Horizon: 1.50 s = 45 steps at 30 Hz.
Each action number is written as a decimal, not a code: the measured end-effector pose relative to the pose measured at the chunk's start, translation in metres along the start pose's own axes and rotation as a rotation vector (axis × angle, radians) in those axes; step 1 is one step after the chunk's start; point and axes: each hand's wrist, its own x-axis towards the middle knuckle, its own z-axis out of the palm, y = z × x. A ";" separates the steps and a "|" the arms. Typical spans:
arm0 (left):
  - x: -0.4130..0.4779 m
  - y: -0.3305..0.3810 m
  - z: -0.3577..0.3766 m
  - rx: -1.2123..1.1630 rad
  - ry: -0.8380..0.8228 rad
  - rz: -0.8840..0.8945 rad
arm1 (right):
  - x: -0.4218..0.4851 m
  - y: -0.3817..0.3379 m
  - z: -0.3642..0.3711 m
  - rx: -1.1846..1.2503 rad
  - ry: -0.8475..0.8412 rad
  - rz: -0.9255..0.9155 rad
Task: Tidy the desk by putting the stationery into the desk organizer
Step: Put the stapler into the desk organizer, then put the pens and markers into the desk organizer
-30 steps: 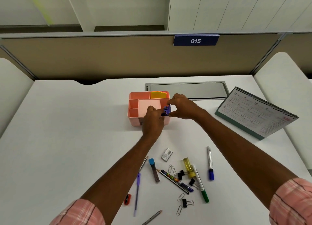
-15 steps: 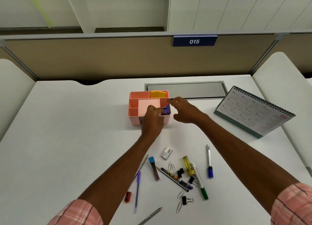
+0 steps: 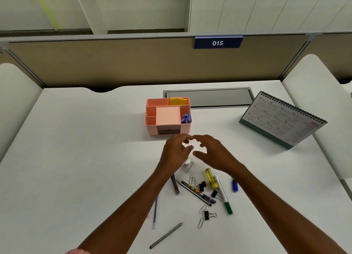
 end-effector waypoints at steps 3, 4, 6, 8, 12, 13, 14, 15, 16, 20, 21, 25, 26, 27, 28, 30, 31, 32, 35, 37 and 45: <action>-0.018 -0.007 0.008 0.019 -0.069 -0.043 | -0.028 0.006 0.005 0.035 -0.013 0.050; -0.025 -0.009 0.010 0.026 -0.087 -0.056 | -0.037 0.009 0.006 0.040 -0.014 0.065; -0.037 -0.012 0.013 0.025 -0.104 -0.069 | -0.054 0.016 0.010 0.054 -0.010 0.103; -0.048 -0.015 0.015 -0.002 -0.109 -0.055 | -0.069 0.024 0.015 0.093 0.009 0.147; -0.071 -0.021 0.018 -0.061 -0.101 -0.051 | -0.094 0.036 0.027 0.138 0.056 0.215; -0.076 -0.023 0.020 -0.075 -0.099 -0.059 | -0.100 0.039 0.031 0.138 0.075 0.227; -0.082 -0.025 0.022 -0.081 -0.100 -0.068 | -0.105 0.042 0.034 0.133 0.099 0.244; -0.088 -0.028 0.024 -0.079 -0.104 -0.078 | -0.110 0.044 0.036 0.125 0.124 0.264; -0.094 -0.030 0.026 -0.077 -0.109 -0.089 | -0.115 0.047 0.038 0.110 0.145 0.288; -0.114 -0.039 0.032 -0.088 -0.143 -0.124 | -0.136 0.054 0.045 -0.001 0.180 0.414; -0.118 -0.040 0.034 -0.089 -0.149 -0.133 | -0.143 0.055 0.047 -0.027 0.184 0.430; -0.128 -0.041 0.039 -0.085 -0.162 -0.163 | -0.163 0.059 0.060 -0.139 0.134 0.460; -0.129 -0.040 0.041 -0.084 -0.165 -0.160 | -0.167 0.059 0.063 -0.158 0.116 0.474; -0.130 -0.038 0.042 -0.081 -0.168 -0.154 | -0.169 0.060 0.066 -0.167 0.102 0.487; -0.131 -0.036 0.044 -0.077 -0.172 -0.144 | -0.170 0.060 0.069 -0.170 0.091 0.494; -0.132 -0.032 0.046 -0.071 -0.177 -0.124 | -0.171 0.061 0.072 -0.157 0.091 0.496; -0.132 -0.030 0.048 -0.066 -0.178 -0.117 | -0.171 0.061 0.073 -0.144 0.100 0.497; -0.132 -0.029 0.049 -0.059 -0.178 -0.109 | -0.171 0.061 0.072 -0.131 0.110 0.499; -0.132 -0.022 0.051 -0.027 -0.179 -0.061 | -0.170 0.058 0.068 -0.070 0.152 0.517; -0.133 -0.017 0.052 0.002 -0.192 0.001 | -0.169 0.052 0.062 -0.017 0.194 0.518; -0.126 0.019 0.042 0.049 -0.083 0.349 | -0.150 -0.008 0.023 0.203 0.370 0.339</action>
